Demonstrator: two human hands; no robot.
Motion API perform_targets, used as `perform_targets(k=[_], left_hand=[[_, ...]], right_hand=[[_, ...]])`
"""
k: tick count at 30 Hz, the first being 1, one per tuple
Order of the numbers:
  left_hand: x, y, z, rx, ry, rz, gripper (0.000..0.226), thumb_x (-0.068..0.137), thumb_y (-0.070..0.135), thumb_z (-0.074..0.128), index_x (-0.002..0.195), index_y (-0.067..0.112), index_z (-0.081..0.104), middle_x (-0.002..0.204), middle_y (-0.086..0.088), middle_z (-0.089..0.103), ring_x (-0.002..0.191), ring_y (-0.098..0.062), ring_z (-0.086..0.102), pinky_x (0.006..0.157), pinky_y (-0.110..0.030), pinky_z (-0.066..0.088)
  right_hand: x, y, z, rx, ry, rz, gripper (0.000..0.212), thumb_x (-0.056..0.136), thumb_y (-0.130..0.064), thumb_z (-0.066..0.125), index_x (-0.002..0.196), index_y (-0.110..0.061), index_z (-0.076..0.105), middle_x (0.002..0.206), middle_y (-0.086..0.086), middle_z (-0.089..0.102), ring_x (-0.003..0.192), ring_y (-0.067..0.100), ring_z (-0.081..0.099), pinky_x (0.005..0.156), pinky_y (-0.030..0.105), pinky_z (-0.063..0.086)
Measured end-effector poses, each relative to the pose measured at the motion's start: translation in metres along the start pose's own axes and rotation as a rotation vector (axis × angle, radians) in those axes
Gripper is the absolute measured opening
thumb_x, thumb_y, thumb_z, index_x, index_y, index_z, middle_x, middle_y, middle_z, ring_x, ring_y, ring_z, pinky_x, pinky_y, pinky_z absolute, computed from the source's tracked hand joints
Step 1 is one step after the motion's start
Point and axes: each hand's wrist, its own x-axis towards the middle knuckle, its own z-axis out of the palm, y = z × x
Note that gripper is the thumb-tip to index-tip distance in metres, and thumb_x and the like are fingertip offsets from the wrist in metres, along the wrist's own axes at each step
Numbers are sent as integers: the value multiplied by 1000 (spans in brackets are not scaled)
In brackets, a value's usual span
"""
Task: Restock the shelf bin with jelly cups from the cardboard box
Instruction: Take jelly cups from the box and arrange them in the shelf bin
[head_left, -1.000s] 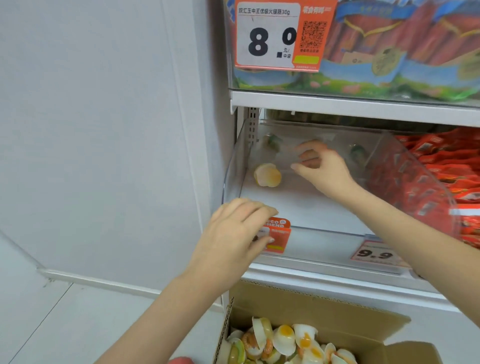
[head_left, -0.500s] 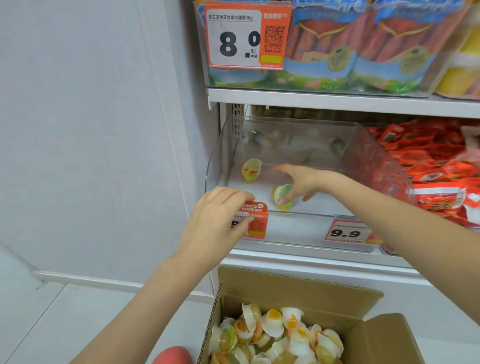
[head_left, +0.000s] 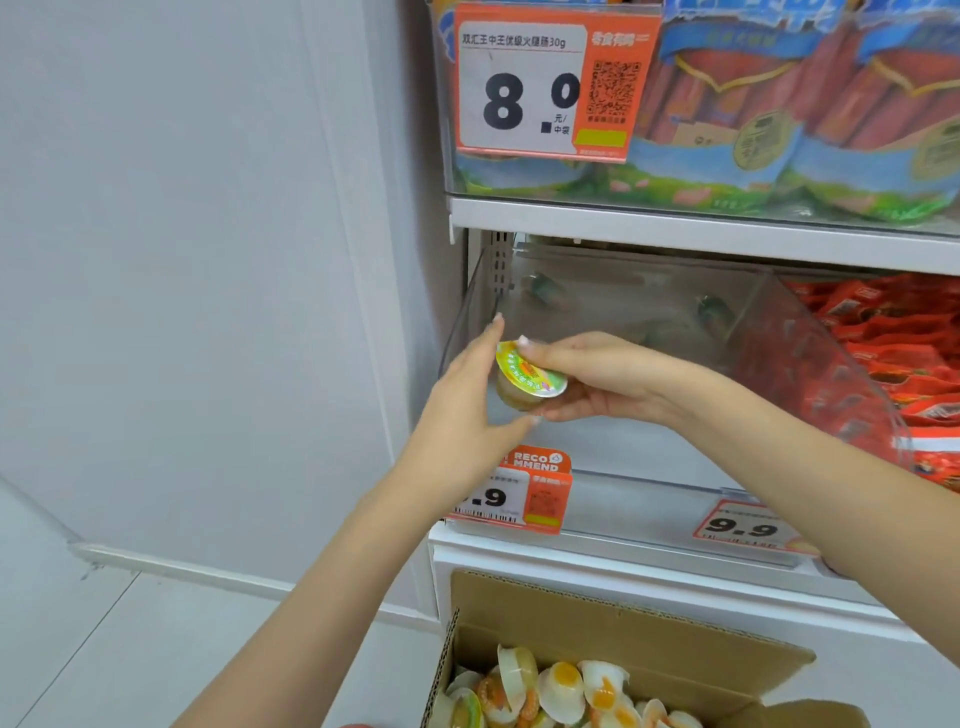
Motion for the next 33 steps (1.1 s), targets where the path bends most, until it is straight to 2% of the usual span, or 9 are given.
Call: perform_targets(k=[4,8,10,18,21,23,25,27,33], left_hand=[[11,2,7,-104,224,-53,65,68,10,83,126,20,56,108,7,65,94,-3,62,80,-4,42],[11,7,9,-88,286,-125,75,67,13,85,131,20,47,96,11,58,78,0,56,68,5,36],[11,6,9,-84,267,-131,79,66,15,85,133,23,44,97,11,57,82,-4,56,67,5,37],[11,2,10,-104,250,-157,77,64,16,87,129,22,46,87,26,53,72,22,51,66,6,35],[11,2,9,-119,252,-170,75,63,16,87,127,22,47,88,23,55,76,18,51,68,5,38],[10,2,8,-130,245,-175,71,62,17,88,121,24,49,86,24,57,77,16,53,69,2,40],[9,2,8,-148,237,-176,64,60,18,89,109,26,48,82,25,60,75,16,57,69,-2,44],[8,3,9,-182,236,-174,60,59,19,89,101,23,48,80,25,63,74,12,60,67,-5,46],[6,16,11,-274,302,-126,53,61,27,88,101,27,53,87,16,71,82,3,64,69,-9,45]], right_hand=[[2,-13,-1,8,-17,15,53,94,-56,39,101,-8,61,79,14,72,65,20,71,61,27,59],[53,-1,-32,-581,493,-119,38,91,-49,55,118,-22,56,122,10,62,98,24,65,85,35,54],[74,5,-31,-910,384,-174,44,88,-47,59,128,-31,53,136,-1,53,122,21,51,98,31,42],[108,12,-8,-1051,373,38,36,90,-27,55,121,-14,43,123,15,52,111,34,52,83,34,45],[99,17,-18,-888,399,178,32,76,-29,69,100,-12,55,96,9,59,83,22,60,65,26,46],[83,18,-26,-362,470,185,21,70,-22,72,84,-13,58,80,7,61,64,15,57,53,22,47],[56,11,-28,374,438,103,13,78,-9,70,89,-8,63,90,12,63,76,15,62,56,24,56],[21,5,-22,723,321,-44,10,84,-3,64,93,-6,64,94,11,65,89,17,63,66,29,60],[-41,-2,14,373,152,-409,53,70,-13,70,121,-9,58,106,2,67,91,13,65,78,29,54]])
